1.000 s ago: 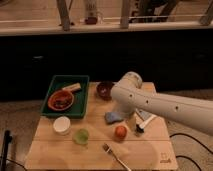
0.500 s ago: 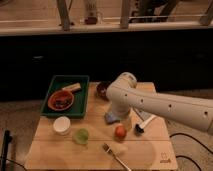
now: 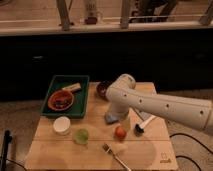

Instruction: Place apple in paper cup

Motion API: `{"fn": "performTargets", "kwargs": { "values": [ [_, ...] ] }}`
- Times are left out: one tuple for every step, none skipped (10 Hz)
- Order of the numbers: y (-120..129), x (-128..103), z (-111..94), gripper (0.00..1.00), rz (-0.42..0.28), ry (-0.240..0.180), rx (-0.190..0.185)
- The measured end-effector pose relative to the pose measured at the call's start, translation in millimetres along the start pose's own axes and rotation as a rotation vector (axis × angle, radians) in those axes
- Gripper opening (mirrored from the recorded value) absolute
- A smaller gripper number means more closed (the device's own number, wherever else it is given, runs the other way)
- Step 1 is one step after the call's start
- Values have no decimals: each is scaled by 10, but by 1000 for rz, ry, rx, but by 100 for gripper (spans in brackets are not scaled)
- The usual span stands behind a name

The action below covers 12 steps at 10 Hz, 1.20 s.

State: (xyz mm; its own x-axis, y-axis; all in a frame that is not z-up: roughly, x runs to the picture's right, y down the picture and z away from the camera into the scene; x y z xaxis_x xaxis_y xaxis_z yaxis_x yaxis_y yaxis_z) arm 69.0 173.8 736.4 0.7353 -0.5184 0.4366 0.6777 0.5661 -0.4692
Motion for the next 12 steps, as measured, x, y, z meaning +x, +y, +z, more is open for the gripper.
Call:
{"fn": "performTargets", "kwargs": {
  "values": [
    [59, -5, 70, 80, 26, -9, -19],
    [97, 4, 105, 80, 39, -14, -26],
    [128, 8, 135, 80, 48, -22, -30],
    [189, 22, 186, 80, 64, -40, -24],
    [207, 21, 204, 80, 64, -51, -10],
    [239, 25, 232, 80, 65, -63, 6],
    [264, 27, 262, 80, 64, -70, 25],
    [267, 4, 315, 80, 55, -83, 48],
    [277, -6, 350, 80, 55, -90, 58],
    [289, -12, 389, 80, 56, -96, 68],
    [297, -22, 457, 80, 53, -104, 77],
    [290, -41, 503, 80, 47, -112, 82]
  ]
}}
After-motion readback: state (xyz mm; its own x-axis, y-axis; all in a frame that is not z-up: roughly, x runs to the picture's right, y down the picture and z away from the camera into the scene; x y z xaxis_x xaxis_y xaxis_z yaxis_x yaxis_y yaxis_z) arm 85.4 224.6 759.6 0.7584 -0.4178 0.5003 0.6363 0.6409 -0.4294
